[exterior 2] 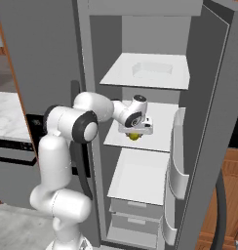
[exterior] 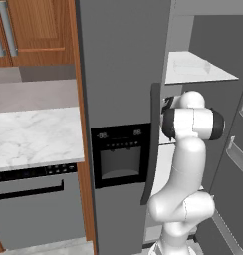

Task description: Pick lemon from the fridge and place it on the plate on the counter.

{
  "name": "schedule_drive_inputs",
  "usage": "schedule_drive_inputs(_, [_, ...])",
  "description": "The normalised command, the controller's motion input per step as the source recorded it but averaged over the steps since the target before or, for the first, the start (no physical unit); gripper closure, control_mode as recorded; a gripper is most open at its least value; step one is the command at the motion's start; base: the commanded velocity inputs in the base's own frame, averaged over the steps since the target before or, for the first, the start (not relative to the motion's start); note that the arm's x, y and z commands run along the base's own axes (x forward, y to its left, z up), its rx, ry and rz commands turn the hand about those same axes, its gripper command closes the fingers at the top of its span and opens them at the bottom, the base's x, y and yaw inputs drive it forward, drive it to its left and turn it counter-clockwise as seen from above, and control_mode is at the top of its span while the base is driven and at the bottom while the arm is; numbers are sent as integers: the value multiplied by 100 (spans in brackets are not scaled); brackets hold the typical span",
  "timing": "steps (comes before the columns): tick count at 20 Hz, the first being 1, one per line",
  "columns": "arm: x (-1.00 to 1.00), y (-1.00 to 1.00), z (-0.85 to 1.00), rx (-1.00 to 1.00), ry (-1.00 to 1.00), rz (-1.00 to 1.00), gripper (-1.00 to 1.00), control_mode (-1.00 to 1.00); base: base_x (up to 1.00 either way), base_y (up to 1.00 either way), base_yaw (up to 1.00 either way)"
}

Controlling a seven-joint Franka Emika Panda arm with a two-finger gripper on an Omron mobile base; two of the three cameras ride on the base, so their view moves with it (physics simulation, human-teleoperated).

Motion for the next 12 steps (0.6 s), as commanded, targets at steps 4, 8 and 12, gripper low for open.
schedule_drive_inputs(4, [-35, -5, 0, 0, 0, 0, 100, -100, 0, 0, 0])
schedule_drive_inputs(8, [-81, -16, 7, 0, -3, 0, 100, -100, 0, 0, 0])
schedule_drive_inputs(12, [-78, -3, 17, 0, -4, -1, 100, -100, 0, 0, 0])
